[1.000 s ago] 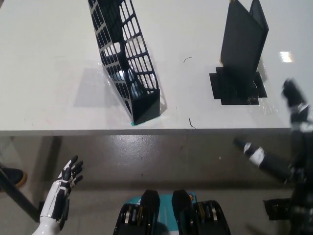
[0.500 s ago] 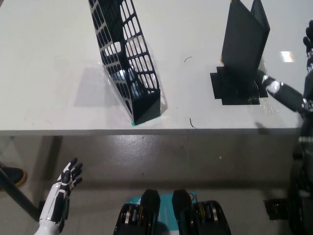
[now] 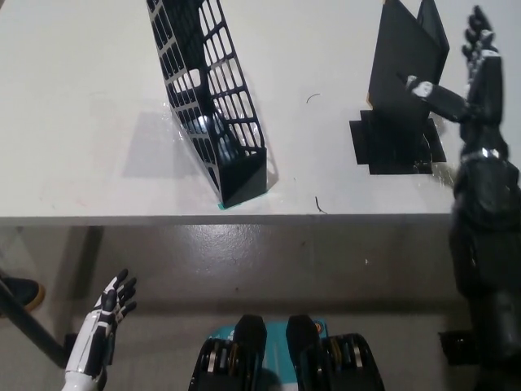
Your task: A notebook is kept standing on the table on the right hand side and a black shelf is kept on the left hand side and the robot uses its right hand to grab the notebook and places it in the shelf
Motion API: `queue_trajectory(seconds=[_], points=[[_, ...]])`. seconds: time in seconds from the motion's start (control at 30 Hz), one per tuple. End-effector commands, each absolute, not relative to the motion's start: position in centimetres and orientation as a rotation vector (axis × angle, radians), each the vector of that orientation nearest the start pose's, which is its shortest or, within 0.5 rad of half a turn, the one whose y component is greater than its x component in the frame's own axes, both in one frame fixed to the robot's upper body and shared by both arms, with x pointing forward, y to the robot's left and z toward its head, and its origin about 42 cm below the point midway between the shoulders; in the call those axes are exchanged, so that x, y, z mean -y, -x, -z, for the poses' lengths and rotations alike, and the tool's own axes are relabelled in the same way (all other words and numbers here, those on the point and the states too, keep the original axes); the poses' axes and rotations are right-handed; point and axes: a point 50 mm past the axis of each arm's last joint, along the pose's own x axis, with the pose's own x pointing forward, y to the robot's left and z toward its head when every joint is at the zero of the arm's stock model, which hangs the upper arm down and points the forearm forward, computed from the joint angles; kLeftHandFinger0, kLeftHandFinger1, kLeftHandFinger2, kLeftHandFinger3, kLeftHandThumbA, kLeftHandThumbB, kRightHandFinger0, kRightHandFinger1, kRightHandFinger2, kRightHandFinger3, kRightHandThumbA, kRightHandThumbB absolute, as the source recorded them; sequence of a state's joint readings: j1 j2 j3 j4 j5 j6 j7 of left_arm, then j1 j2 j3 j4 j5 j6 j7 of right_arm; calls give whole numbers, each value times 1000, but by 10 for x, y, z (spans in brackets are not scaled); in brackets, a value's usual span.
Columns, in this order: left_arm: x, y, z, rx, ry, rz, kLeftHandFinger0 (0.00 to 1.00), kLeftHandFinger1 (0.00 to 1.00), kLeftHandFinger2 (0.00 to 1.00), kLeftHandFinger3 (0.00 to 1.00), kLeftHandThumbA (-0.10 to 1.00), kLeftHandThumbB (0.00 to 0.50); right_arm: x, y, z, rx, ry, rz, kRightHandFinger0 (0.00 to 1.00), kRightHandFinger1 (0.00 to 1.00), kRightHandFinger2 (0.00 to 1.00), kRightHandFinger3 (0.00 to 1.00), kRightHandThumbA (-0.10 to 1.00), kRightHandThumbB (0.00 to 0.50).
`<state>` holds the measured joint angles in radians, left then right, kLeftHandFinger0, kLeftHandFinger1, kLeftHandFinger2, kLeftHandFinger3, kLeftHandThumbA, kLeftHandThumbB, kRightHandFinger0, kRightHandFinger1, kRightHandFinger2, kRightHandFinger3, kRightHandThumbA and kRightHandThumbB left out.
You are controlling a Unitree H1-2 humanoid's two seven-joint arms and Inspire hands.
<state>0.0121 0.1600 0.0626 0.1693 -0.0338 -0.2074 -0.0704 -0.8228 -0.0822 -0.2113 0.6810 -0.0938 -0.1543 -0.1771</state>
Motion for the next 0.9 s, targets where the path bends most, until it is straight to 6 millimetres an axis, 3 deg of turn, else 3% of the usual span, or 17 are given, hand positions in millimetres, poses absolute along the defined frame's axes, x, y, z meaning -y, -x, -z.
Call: queue_trajectory(seconds=[0.0, 0.2, 0.27, 0.3, 0.33, 0.37, 0.4, 0.43, 0.47, 0.5, 0.53, 0.6, 0.7, 0.77, 0.87], points=[[-286, -273, -72, 78, -137, 6, 1000, 1000, 1000, 1000, 1000, 64, 217, -550, -288, 369, -6, 223, 1000, 1000, 1000, 1000, 1000, 432], [-287, -271, -71, 80, -141, 11, 1000, 1000, 1000, 1000, 1000, 70, 196, -576, -290, 243, -36, 197, 1000, 1000, 1000, 1000, 1000, 445], [-287, -271, -71, 77, -142, 12, 1000, 1000, 1000, 1000, 1000, 72, 191, -580, -286, 197, -89, 187, 1000, 1000, 1000, 1000, 1000, 387], [-287, -271, -72, 77, -141, 11, 1000, 1000, 1000, 1000, 1000, 65, 189, -581, -285, 168, -160, 194, 1000, 1000, 1000, 1000, 1000, 385], [-288, -271, -72, 77, -141, 10, 1000, 1000, 1000, 1000, 1000, 62, 185, -582, -284, 135, -213, 231, 1000, 1000, 1000, 1000, 945, 356], [-288, -271, -72, 77, -141, 9, 1000, 1000, 1000, 1000, 1000, 59, 183, -582, -285, 107, -253, 280, 1000, 1000, 1000, 1000, 780, 357], [-286, -268, -69, 71, -139, 12, 1000, 1000, 1000, 1000, 1000, 58, 184, -581, -282, 76, -292, 339, 957, 919, 998, 917, 713, 365], [-285, -268, -69, 72, -136, 8, 1000, 1000, 1000, 1000, 1000, 65, 180, -580, -285, 61, -309, 424, 260, 250, 345, 292, 253, 249], [-285, -270, -70, 77, -136, 6, 1000, 1000, 1000, 1000, 1000, 65, 177, -580, -288, 73, -344, 443, 61, 50, 135, 98, 92, 200], [-286, -270, -69, 79, -138, 7, 1000, 1000, 1000, 1000, 1000, 67, 175, -580, -288, 79, -396, 451, 0, 1, 208, 167, -97, 177], [-286, -269, -69, 77, -139, 9, 1000, 1000, 1000, 1000, 1000, 69, 174, -579, -287, 86, -417, 450, 0, 5, 348, 343, -100, 129], [-287, -270, -70, 80, -140, 9, 1000, 1000, 1000, 1000, 1000, 69, 173, -578, -289, 120, -410, 451, 0, 119, 544, 551, -100, 133], [-287, -270, -71, 79, -140, 13, 1000, 1000, 1000, 1000, 1000, 73, 172, -578, -292, 154, -392, 447, 0, 155, 581, 612, -100, 114], [-286, -270, -72, 78, -141, 13, 1000, 1000, 1000, 1000, 1000, 81, 172, -577, -295, 198, -358, 438, 0, 158, 572, 603, -100, 89], [-286, -272, -72, 81, -133, 15, 1000, 1000, 1000, 1000, 1000, 81, 173, -577, -300, 231, -321, 451, 0, 116, 532, 571, -100, 98]])
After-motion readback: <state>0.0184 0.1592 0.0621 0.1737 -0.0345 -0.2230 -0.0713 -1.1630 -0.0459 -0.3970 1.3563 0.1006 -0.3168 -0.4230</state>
